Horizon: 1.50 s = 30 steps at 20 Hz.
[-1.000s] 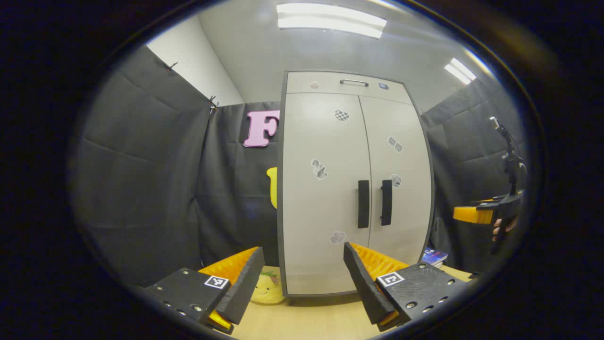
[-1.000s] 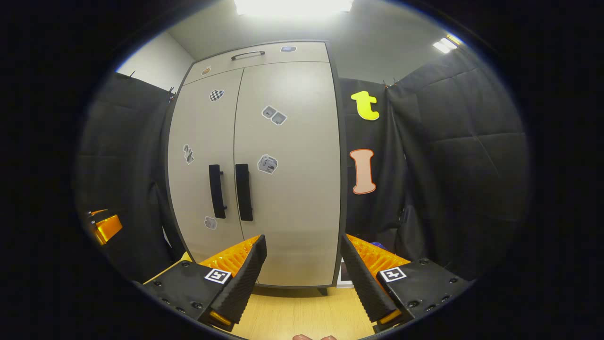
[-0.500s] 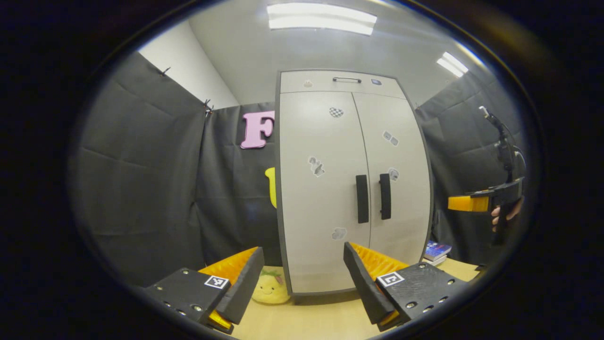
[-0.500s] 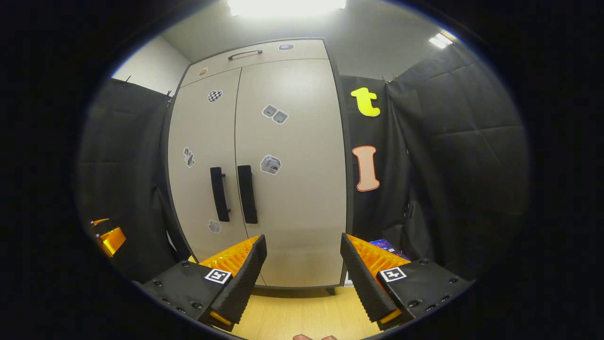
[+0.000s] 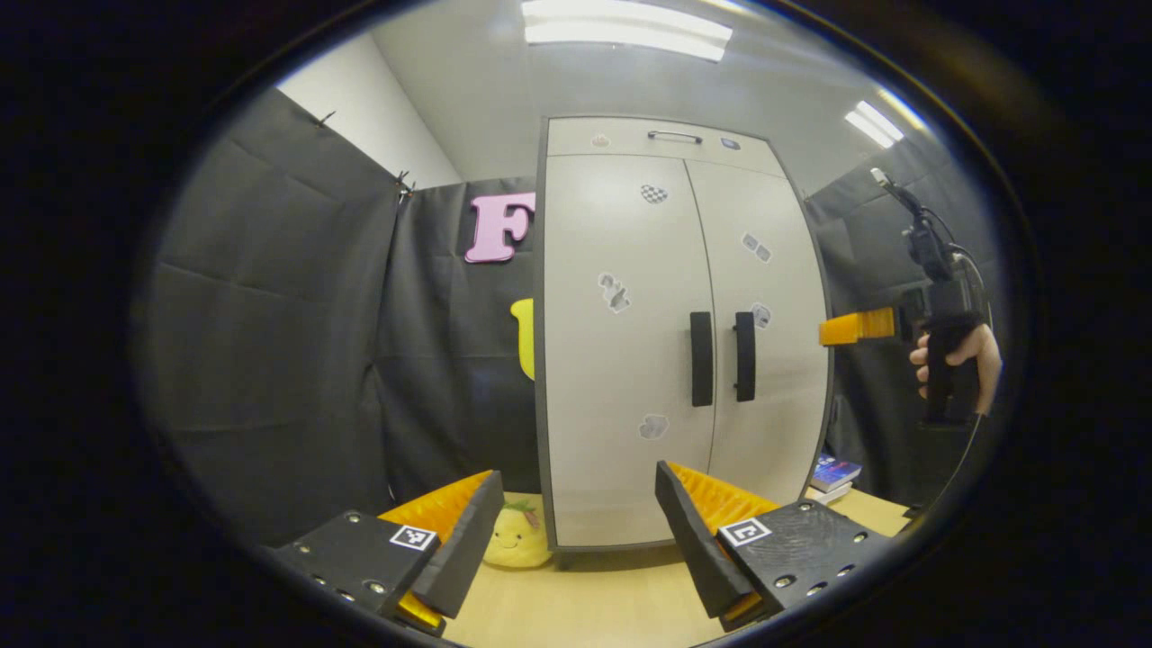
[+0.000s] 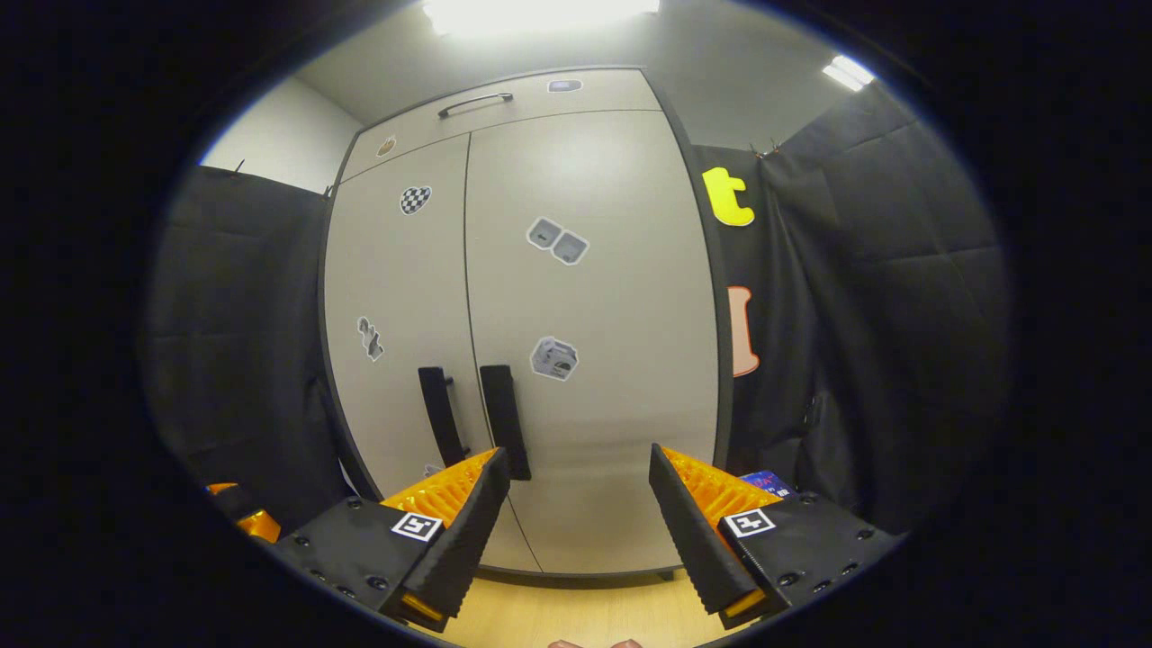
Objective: Open the right door of the double-door shoe cabinet with the right hand, and open the left door with the left hand.
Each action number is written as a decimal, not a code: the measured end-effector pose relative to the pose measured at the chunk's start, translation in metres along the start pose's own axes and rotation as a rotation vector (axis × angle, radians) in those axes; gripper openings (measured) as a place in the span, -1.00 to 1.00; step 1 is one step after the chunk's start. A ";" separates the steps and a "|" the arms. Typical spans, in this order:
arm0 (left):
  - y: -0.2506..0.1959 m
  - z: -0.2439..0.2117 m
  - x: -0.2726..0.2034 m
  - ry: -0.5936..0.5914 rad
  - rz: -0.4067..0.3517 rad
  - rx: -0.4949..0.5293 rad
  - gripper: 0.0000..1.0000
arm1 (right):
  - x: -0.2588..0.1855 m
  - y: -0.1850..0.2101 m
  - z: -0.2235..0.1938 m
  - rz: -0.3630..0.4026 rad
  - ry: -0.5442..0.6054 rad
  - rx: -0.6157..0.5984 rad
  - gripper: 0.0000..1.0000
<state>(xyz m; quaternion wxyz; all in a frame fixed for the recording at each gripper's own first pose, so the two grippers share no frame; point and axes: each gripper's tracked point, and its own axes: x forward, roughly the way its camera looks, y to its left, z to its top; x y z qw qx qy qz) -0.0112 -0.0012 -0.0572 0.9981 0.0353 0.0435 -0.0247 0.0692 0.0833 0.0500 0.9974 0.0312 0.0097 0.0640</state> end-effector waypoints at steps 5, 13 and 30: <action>0.018 -0.011 0.002 0.022 0.022 -0.026 0.99 | 0.037 0.037 0.007 0.035 -0.003 -0.047 0.96; 0.054 -0.032 0.003 0.083 0.096 -0.043 0.95 | 0.093 0.054 0.002 -0.006 0.018 -0.099 0.96; 0.089 -0.040 -0.018 0.082 0.196 -0.032 0.99 | 0.139 0.062 -0.023 -0.024 0.081 -0.083 -0.39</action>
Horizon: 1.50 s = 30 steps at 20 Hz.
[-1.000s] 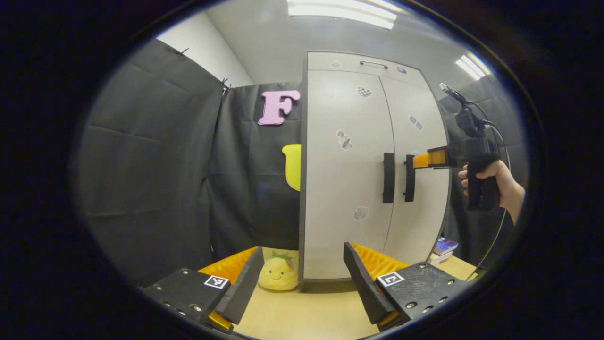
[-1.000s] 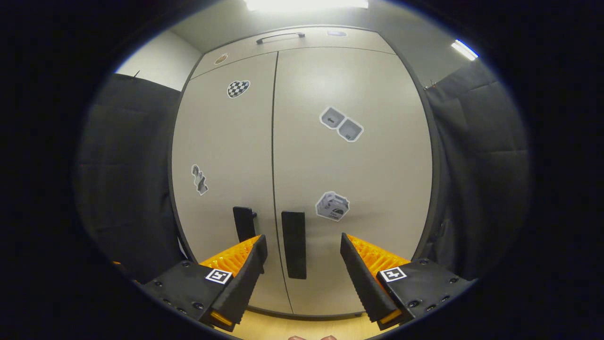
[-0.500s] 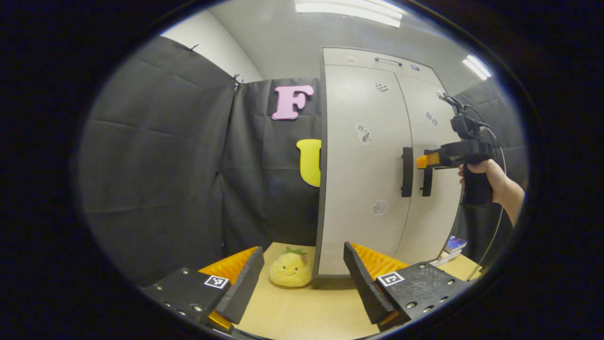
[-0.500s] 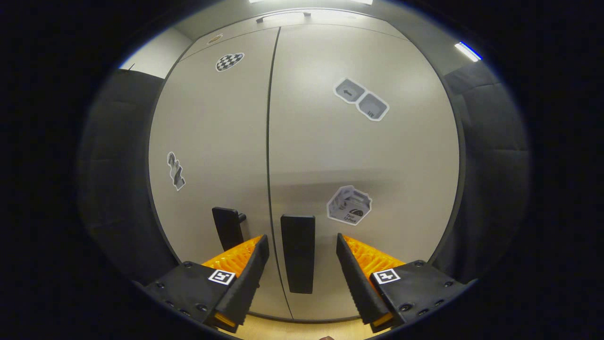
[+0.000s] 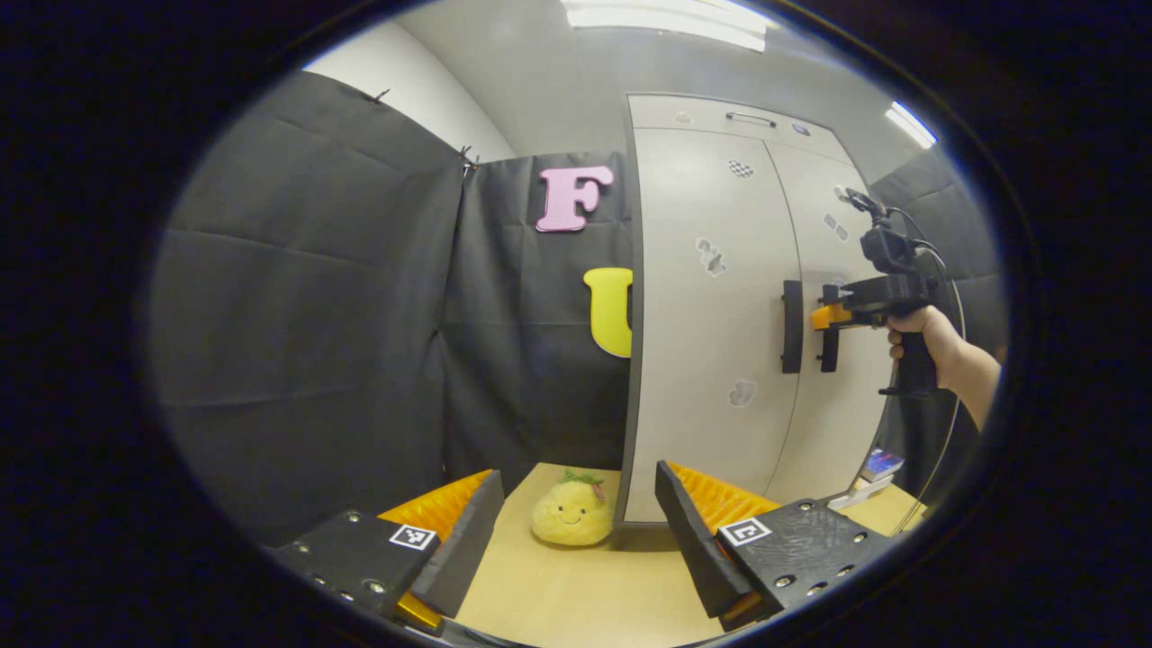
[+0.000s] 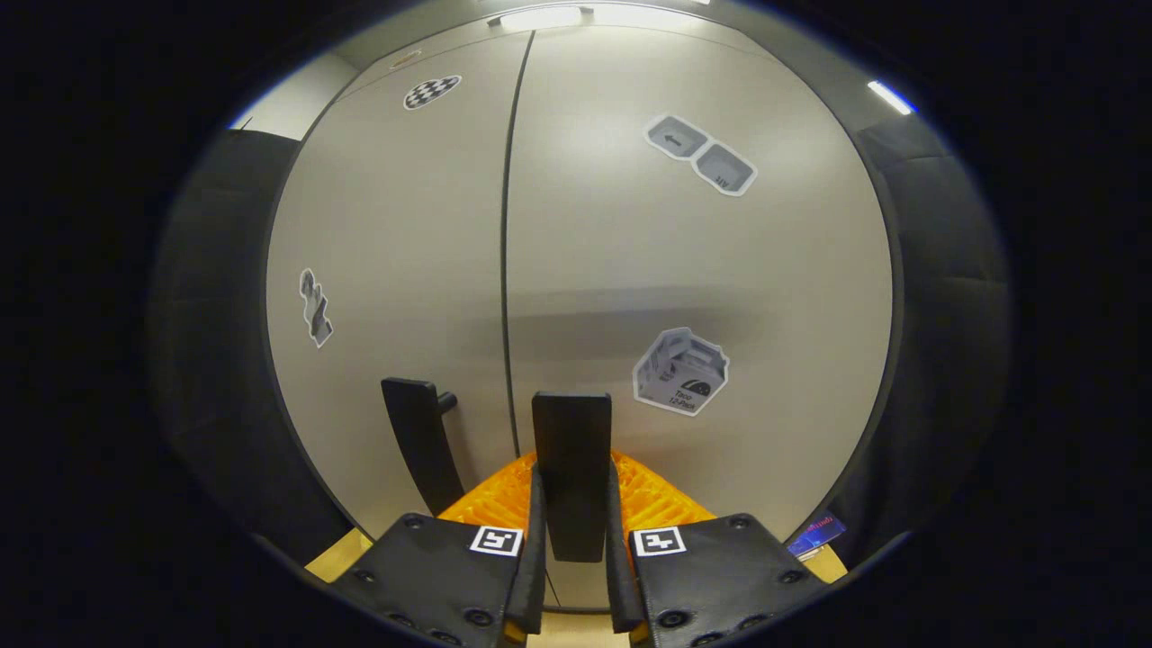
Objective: Open the right door of the double-door shoe cabinet with the right hand, and open the left door with the left hand.
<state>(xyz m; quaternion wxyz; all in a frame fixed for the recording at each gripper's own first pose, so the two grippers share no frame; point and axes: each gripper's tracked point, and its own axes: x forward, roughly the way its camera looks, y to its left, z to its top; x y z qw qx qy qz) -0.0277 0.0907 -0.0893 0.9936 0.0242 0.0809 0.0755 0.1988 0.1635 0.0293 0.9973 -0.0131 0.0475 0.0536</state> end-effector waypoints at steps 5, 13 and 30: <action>-0.012 -0.004 -0.010 0.013 -0.013 -0.018 0.95 | -0.005 0.001 0.001 0.069 -0.018 0.037 -0.82; -0.031 -0.004 -0.025 0.023 -0.030 0.005 0.95 | -0.023 0.001 -0.003 0.129 -0.030 0.007 -0.90; -0.086 -0.013 -0.049 0.062 -0.118 -0.029 0.99 | -0.106 -0.028 -0.012 0.241 -0.028 0.025 -0.90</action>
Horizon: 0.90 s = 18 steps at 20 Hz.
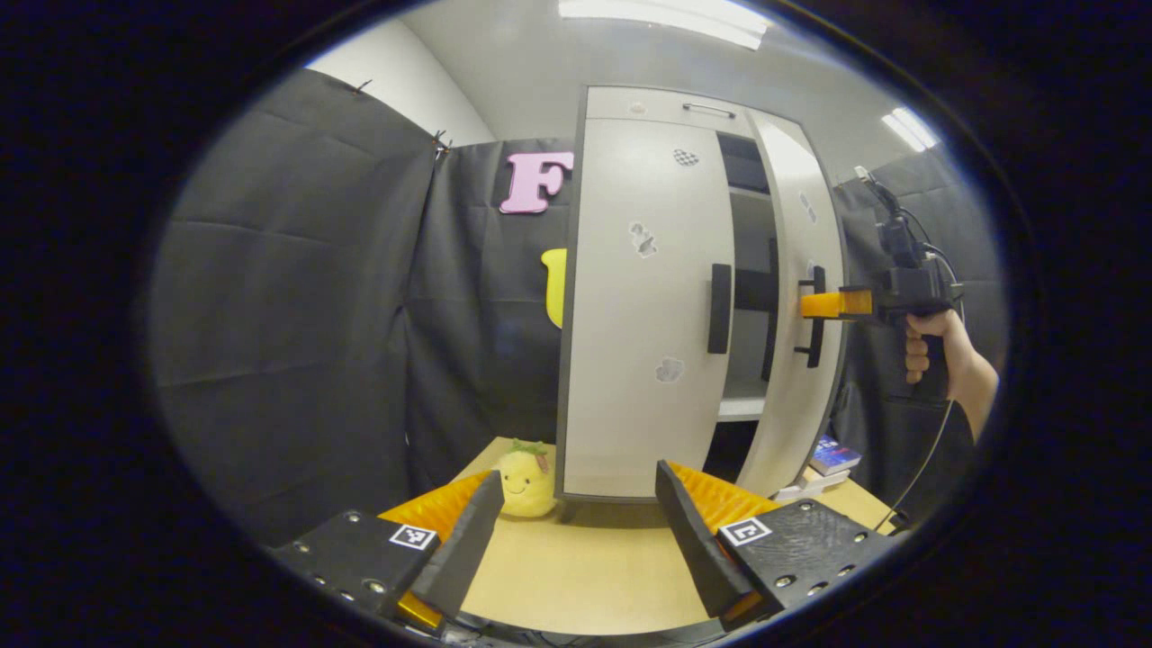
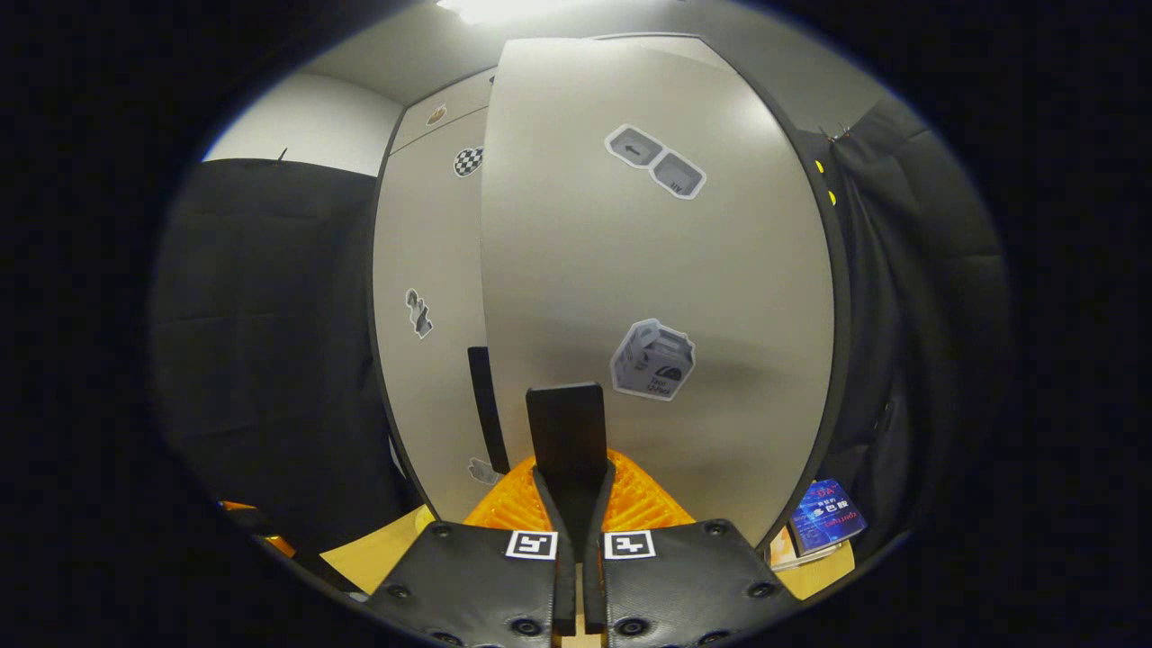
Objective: Open the right door of the double-door shoe cabinet with the right hand, and open the left door with the left hand.
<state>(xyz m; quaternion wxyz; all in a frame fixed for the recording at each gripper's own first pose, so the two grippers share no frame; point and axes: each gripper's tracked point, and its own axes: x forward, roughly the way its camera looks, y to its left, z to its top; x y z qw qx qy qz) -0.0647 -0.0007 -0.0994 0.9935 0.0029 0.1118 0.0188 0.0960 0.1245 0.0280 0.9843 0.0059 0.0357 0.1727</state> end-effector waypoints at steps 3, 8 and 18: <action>-0.013 0.000 0.001 -0.001 -0.022 0.029 0.95 | -0.013 -0.005 -0.001 0.004 -0.002 0.007 -0.90; -0.030 -0.001 0.009 0.017 -0.081 -0.045 0.95 | -0.036 -0.015 -0.002 0.003 -0.007 0.028 -0.90; -0.069 -0.002 0.026 0.020 -0.176 -0.021 0.95 | -0.086 -0.052 -0.005 -0.042 -0.017 0.092 -0.91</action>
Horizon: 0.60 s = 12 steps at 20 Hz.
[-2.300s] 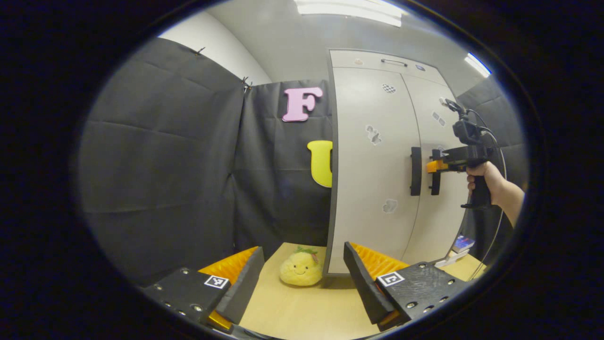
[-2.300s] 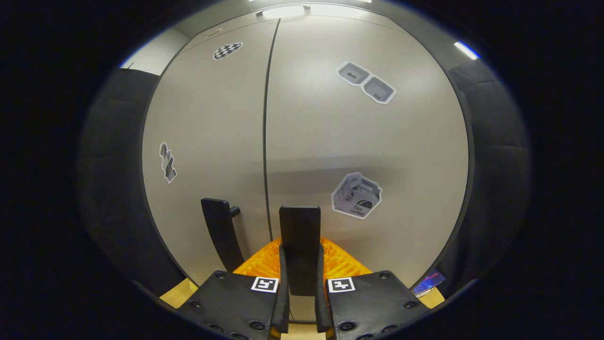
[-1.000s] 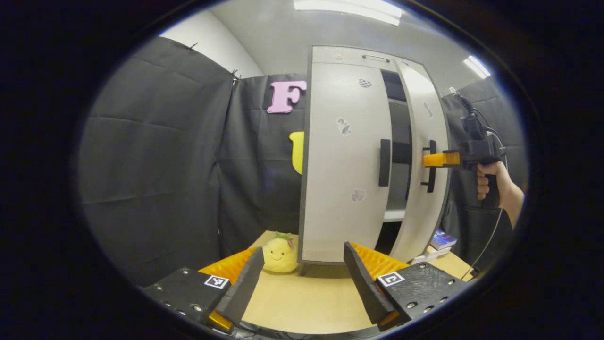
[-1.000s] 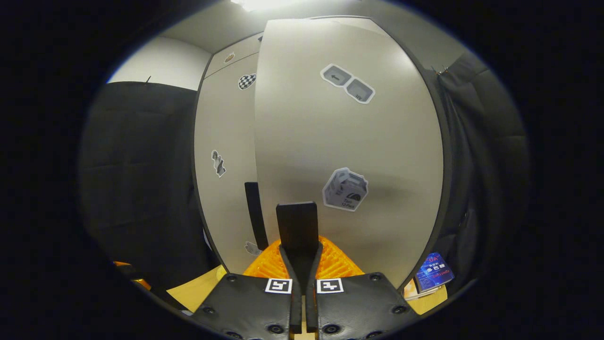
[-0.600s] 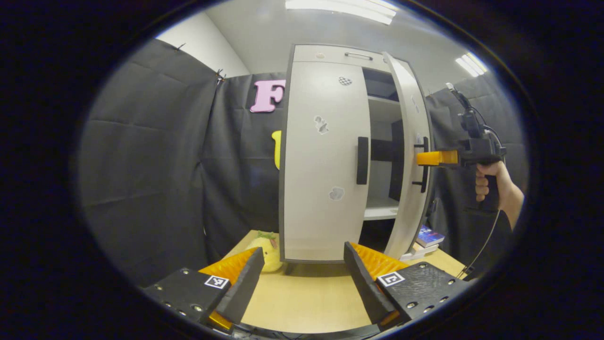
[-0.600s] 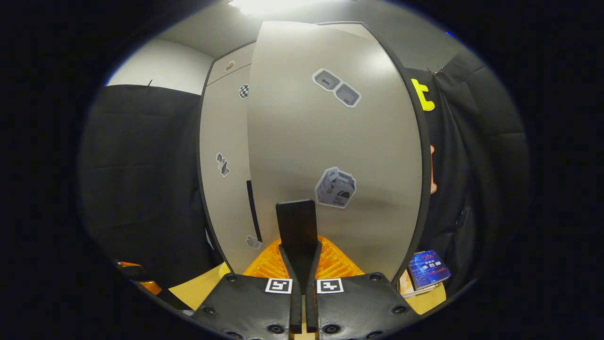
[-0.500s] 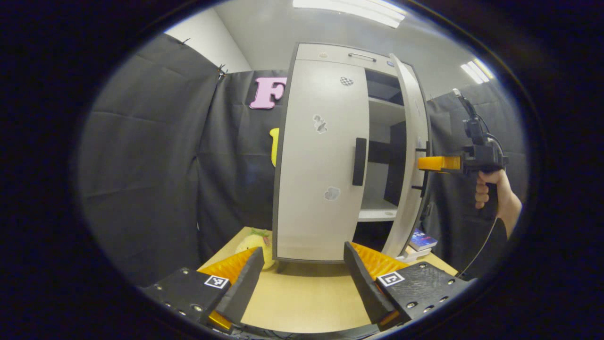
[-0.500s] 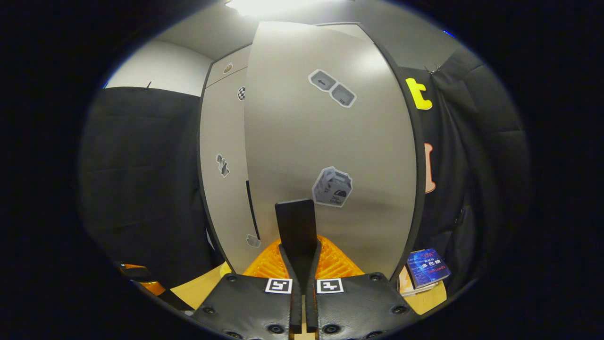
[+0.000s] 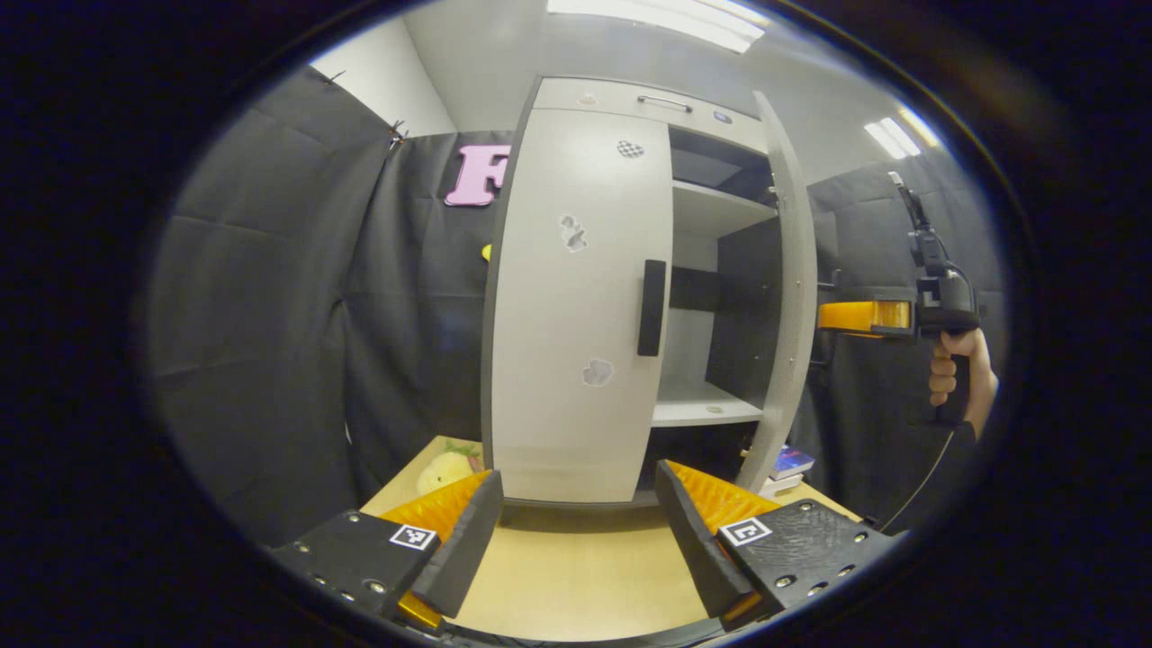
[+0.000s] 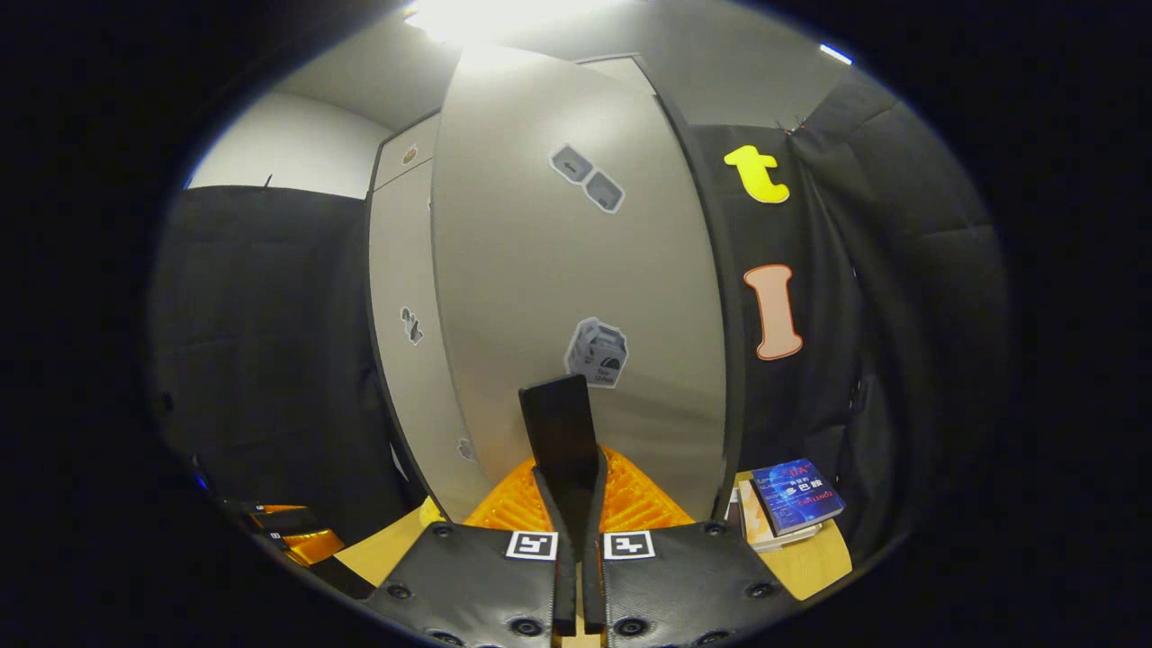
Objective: Open the right door of the double-door shoe cabinet with the right hand, and open the left door with the left hand.
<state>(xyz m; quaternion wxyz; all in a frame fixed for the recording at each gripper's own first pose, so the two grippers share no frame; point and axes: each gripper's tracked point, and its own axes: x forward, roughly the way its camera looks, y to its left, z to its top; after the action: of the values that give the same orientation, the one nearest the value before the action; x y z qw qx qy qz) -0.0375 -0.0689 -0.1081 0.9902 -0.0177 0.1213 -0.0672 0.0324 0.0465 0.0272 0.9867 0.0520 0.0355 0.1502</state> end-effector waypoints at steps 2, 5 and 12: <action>-0.011 -0.006 0.000 0.007 -0.020 0.005 0.99 | -0.007 -0.008 0.001 -0.012 -0.004 0.009 -0.91; -0.018 -0.009 0.001 0.004 -0.028 -0.004 0.99 | -0.014 -0.016 0.001 -0.014 0.001 0.021 -0.91; -0.023 -0.013 0.004 0.006 -0.049 -0.022 0.95 | -0.029 -0.041 0.004 -0.024 -0.002 0.025 -0.92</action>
<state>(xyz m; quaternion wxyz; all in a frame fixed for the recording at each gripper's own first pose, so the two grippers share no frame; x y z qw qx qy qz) -0.0399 -0.0920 -0.1206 0.9876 -0.0316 0.1247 -0.0903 0.0176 -0.0013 0.0285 0.9877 0.0641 0.0369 0.1379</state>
